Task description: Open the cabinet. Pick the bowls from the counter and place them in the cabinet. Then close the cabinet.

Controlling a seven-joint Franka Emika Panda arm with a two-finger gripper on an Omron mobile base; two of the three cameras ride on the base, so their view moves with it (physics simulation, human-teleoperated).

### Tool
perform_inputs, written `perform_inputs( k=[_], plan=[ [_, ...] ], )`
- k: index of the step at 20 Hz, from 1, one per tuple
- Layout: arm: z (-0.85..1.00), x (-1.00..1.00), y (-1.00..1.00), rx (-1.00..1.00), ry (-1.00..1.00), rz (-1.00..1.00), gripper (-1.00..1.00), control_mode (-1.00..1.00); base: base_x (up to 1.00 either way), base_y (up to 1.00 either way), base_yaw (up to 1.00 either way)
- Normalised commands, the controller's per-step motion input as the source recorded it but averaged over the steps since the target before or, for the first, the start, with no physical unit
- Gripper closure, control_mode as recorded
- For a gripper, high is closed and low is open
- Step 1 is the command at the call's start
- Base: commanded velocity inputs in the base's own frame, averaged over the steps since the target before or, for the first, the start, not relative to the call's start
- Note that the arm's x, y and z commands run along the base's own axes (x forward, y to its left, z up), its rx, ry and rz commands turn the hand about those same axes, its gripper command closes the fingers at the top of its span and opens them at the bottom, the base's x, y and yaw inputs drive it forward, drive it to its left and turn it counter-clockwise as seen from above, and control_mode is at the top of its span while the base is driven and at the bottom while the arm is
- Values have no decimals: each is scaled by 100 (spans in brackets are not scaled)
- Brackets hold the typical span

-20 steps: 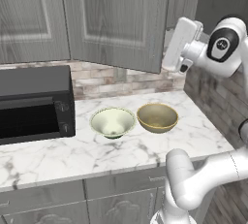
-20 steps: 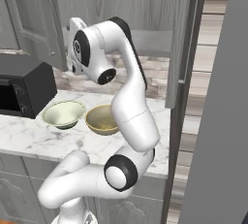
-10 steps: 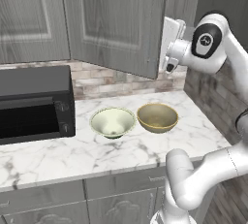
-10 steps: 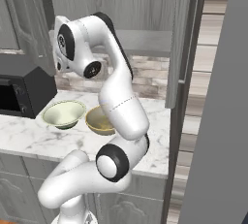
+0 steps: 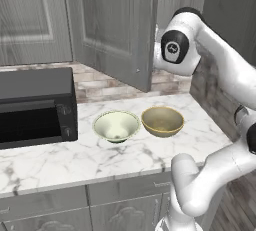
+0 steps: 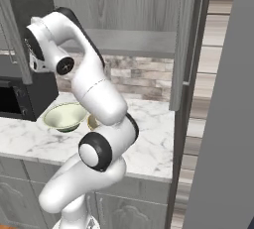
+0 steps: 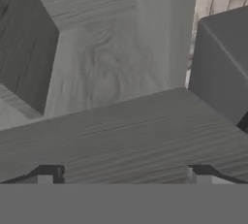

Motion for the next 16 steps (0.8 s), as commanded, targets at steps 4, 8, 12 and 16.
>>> perform_inputs(
  k=[4,8,12,16],
  plan=[
    [0,31,100,-2,5,0,-100,-100,0,0,0],
    [-1,29,100,-2,4,0,-100,-100,0,0,0],
    [-3,27,100,0,2,0,-100,-100,0,0,0],
    [-16,27,84,1,2,2,-100,-100,0,0,0]
  ],
)
